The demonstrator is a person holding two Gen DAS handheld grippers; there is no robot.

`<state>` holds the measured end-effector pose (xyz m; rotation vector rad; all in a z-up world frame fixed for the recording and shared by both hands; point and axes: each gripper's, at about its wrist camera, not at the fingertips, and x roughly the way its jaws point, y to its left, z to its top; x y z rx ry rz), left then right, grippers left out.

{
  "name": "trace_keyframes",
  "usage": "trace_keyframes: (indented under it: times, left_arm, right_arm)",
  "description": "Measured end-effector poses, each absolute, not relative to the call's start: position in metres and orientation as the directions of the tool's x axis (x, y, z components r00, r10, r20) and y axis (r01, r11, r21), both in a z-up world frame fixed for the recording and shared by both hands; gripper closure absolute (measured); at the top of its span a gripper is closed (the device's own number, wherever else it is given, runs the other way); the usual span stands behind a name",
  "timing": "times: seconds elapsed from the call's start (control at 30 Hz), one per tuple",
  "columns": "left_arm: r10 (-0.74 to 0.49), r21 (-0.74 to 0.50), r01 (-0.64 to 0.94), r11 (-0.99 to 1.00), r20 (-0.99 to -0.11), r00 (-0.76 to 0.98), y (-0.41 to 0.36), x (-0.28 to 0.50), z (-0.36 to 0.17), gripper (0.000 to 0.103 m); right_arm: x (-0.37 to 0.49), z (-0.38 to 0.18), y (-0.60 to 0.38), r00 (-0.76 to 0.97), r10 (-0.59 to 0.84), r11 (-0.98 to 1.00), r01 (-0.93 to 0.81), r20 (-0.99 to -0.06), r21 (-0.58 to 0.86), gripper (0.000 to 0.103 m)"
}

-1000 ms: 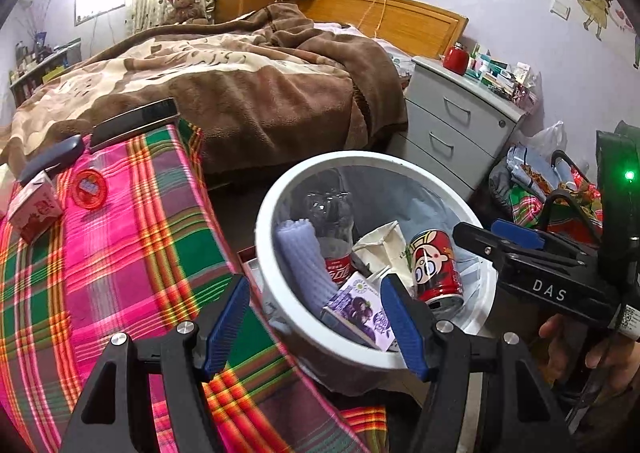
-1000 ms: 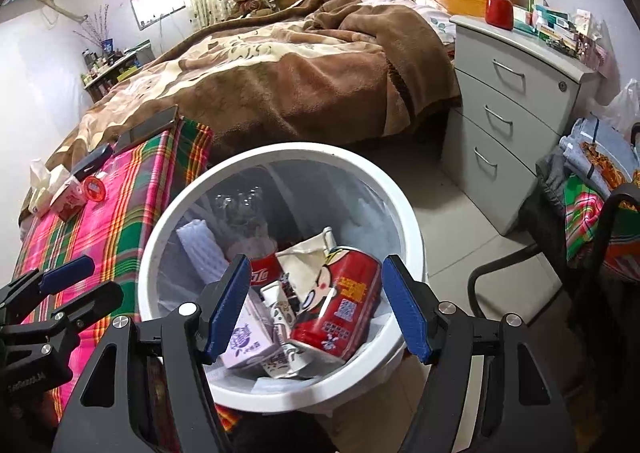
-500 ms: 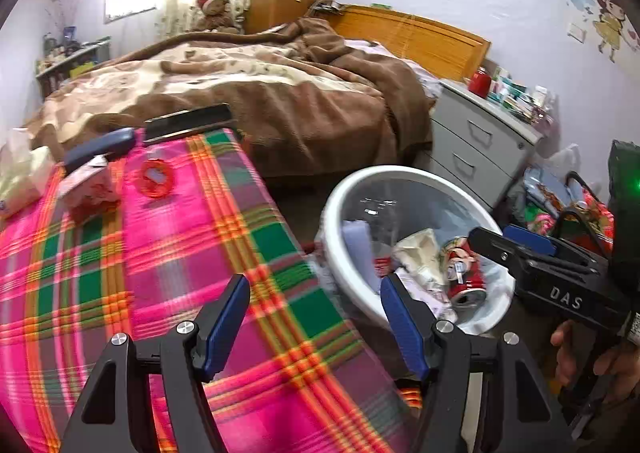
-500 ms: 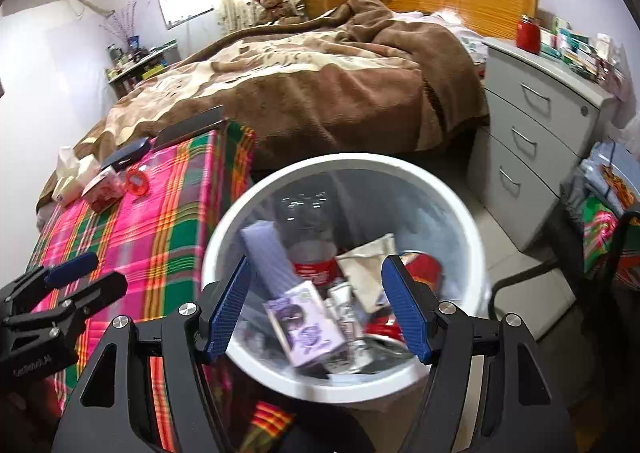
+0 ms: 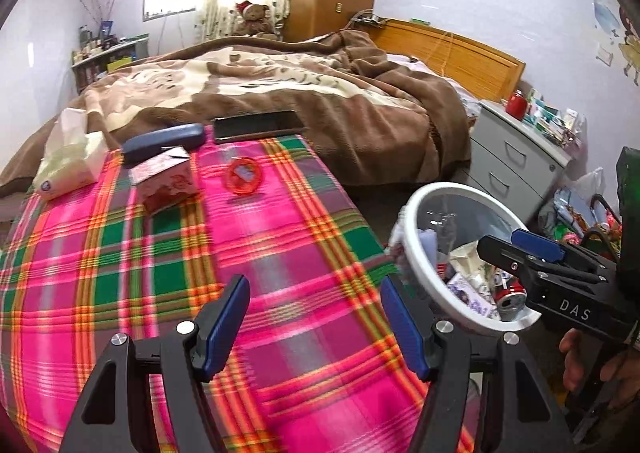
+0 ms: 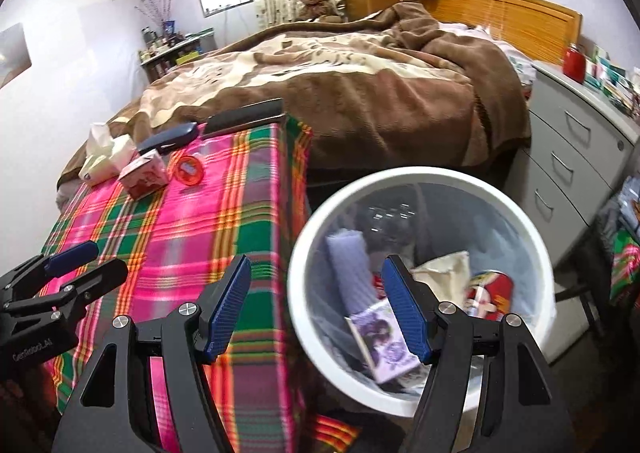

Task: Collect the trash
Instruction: 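Withdraw both open tools from the bin back over the bed, then grasp the pink milk carton with the left tool while the right tool grasps the red jelly cup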

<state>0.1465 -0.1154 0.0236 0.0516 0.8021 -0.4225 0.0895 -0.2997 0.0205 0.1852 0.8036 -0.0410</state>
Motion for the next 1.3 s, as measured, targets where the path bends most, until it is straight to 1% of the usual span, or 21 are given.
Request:
trace_keyframes:
  times: [0.53, 0.73, 1.03, 1.1, 1.3]
  left_arm:
    - [-0.23, -0.098, 0.231, 0.968, -0.709, 0.667, -0.02, 0.198, 0.025, 0.035]
    - [-0.217, -0.111, 0.2, 0.974, -0.715, 0.665, 0.001, 0.225, 0.022, 0.035]
    - [-0.209, -0.074, 0.223, 0.972, -0.709, 0.673, 0.007, 0.269, 0.018, 0.035]
    - [-0.22, -0.083, 0.232, 0.969, -0.715, 0.663, 0.006, 0.279, 0.013, 0.033]
    - [-0.234, -0.065, 0.277, 0.959, -0.733, 0.639, -0.001, 0.306, -0.001, 0.032]
  right_arm:
    - [0.134, 0.018, -0.243, 0.678, 0.101, 0.991, -0.004, -0.728, 0.134, 0.034]
    - [0.156, 0.014, -0.229, 0.669, 0.116, 0.991, -0.026, -0.734, 0.133, 0.034]
    - [0.195, 0.008, -0.218, 0.668, 0.128, 0.99, -0.045, -0.733, 0.132, 0.034]
    - [0.201, 0.005, -0.216, 0.662, 0.131, 0.99, -0.047, -0.738, 0.133, 0.034]
    - [0.217, -0.003, -0.214, 0.657, 0.167, 0.984, -0.069, -0.735, 0.162, 0.034]
